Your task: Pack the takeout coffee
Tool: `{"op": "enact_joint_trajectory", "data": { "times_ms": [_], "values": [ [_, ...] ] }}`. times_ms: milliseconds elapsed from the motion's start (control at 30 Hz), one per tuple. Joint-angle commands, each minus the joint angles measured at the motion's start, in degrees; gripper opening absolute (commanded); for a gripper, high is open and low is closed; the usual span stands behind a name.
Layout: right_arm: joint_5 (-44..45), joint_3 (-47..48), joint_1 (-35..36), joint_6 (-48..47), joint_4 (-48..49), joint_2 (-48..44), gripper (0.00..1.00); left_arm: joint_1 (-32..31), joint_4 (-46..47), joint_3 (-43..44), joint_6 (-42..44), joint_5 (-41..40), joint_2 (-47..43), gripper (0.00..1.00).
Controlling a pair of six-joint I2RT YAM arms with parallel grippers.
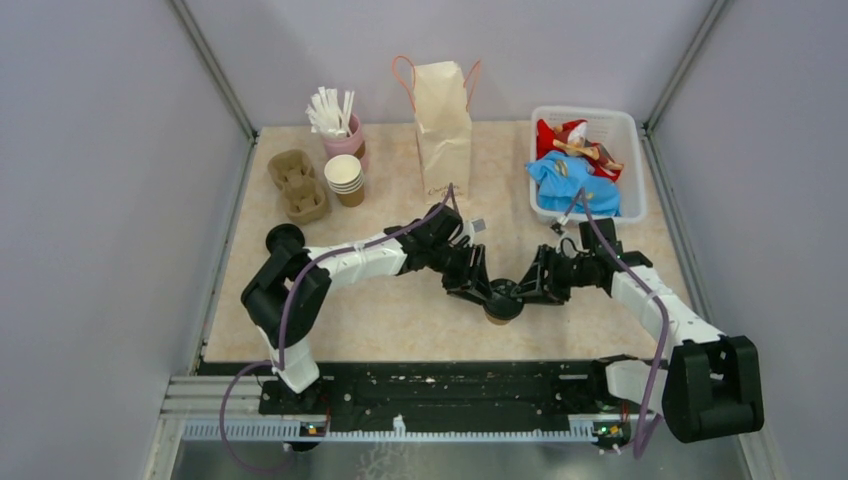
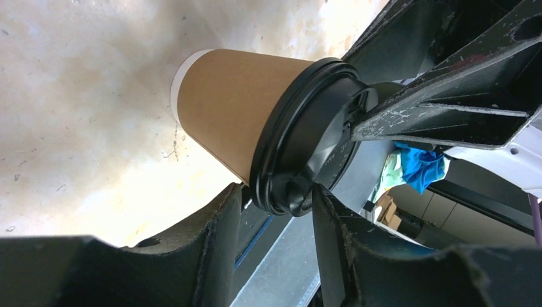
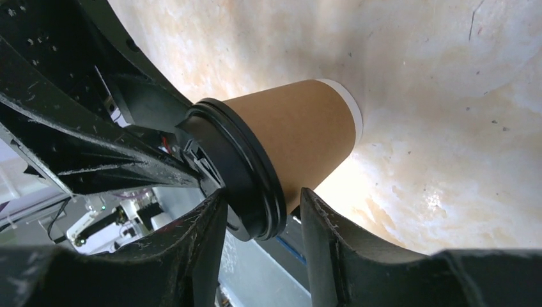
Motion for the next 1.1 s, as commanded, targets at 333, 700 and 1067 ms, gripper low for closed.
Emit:
{"op": "enact_joint_trajectory", "data": {
  "times_ms": [333,700,1067],
  "values": [
    [-7.84,-0.63,-4.93,-0.18,1.17,-2.07,0.58,-0.04,2.59,-2.15,-0.32,-1.67,-0.24,0.48],
    [-6.07,-2.1,-10.82,-2.43,-2.06,-3.6,0.37,-0.04,0.37,-0.17,0.85,-1.88,0.85,0.45],
    [-7.54,-3.69,-10.68,-1.83,0.29,-1.94,0.29,-0.04,0.28,0.31,0.95,-1.12,1.57,0.43]
  ]
}}
